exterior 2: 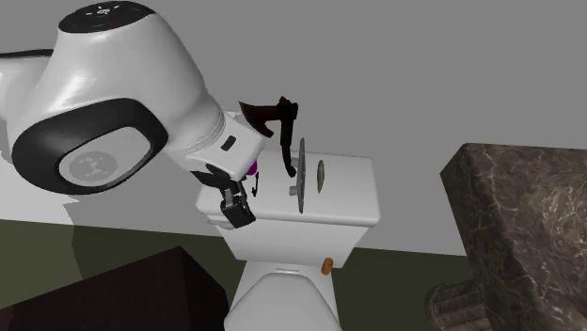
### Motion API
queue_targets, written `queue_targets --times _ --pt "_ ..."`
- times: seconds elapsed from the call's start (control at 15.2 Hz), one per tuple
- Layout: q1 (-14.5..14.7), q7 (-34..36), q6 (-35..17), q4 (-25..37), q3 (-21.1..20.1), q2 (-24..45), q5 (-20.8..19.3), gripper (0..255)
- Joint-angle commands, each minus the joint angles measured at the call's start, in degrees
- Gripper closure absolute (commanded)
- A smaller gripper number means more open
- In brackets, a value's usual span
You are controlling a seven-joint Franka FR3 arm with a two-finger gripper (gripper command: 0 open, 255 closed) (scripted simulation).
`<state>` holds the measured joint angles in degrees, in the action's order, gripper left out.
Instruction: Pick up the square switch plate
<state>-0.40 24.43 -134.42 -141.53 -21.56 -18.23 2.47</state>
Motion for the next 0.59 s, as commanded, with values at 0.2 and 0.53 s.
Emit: queue_targets --times 0.2,0.53 --pt "-2.8 12.2 -6.6 5.5 -5.3 12.5 -9.0 0" --pt "-2.2 26.7 -9.1 13.5 -6.3 25.8 -22.8 0"
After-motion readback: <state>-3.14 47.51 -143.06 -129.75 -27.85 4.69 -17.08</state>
